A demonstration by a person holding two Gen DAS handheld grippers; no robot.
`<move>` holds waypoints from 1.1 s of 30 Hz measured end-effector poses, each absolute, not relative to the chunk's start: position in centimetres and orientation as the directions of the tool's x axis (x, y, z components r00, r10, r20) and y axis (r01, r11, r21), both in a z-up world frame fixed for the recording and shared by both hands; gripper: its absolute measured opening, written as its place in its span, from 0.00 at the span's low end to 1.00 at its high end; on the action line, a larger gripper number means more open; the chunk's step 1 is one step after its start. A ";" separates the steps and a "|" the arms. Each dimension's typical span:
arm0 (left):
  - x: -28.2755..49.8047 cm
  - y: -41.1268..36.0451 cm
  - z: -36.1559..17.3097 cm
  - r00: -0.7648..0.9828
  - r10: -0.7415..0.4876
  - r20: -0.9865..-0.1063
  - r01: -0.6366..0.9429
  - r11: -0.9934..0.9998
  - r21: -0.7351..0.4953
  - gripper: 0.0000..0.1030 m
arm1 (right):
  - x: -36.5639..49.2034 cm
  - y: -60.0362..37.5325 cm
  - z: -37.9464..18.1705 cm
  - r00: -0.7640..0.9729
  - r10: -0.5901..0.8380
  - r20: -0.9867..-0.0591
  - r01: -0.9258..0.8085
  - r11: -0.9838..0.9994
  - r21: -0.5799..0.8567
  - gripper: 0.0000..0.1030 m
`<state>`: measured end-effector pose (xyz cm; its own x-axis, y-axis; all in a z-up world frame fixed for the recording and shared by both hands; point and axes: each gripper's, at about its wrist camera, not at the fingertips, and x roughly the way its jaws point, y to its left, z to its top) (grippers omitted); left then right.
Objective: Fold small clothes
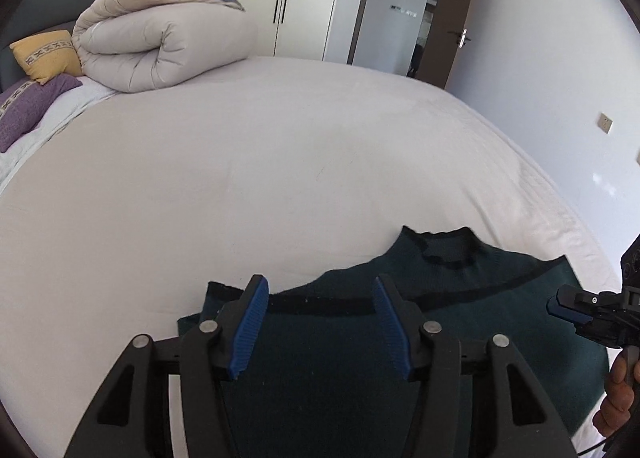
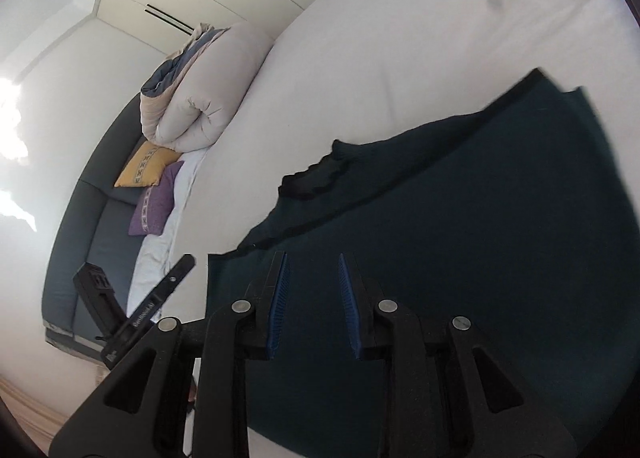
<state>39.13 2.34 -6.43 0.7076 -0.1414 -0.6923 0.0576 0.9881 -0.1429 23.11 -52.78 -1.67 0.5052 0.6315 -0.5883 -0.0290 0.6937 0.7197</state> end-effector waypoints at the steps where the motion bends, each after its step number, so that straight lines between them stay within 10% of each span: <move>1: 40.0 2.5 -7.7 0.686 -0.139 -0.715 0.043 0.988 -0.151 0.55 | 24.7 -51.8 -2.6 0.479 0.663 -0.575 -0.029 0.667 0.744 0.24; 13: 38.8 7.5 -12.1 0.687 -0.259 -0.679 -0.001 0.934 -0.358 0.53 | 28.0 -60.7 -9.8 0.628 0.601 -0.494 0.192 0.496 0.847 0.00; 21: 38.6 6.3 -12.7 0.689 -0.196 -0.698 -0.001 0.963 -0.271 0.54 | 23.6 -65.5 -6.8 0.754 0.340 -0.561 0.306 0.574 0.759 0.09; 28: 38.5 6.1 -12.7 0.692 -0.175 -0.700 0.000 0.970 -0.242 0.55 | 20.5 -48.1 -5.8 0.478 0.710 -0.517 -0.114 0.634 0.765 0.09; 33: 38.8 6.0 -12.7 0.692 -0.177 -0.700 0.003 0.970 -0.243 0.55 | 19.6 -45.7 -11.2 0.395 0.747 -0.534 -0.058 0.601 0.797 0.07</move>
<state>38.78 5.97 -12.75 0.6918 -0.1772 -0.7000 0.0026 0.9700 -0.2430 19.59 -45.65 -11.23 0.3947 0.7473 -0.5345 -0.0585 0.6010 0.7971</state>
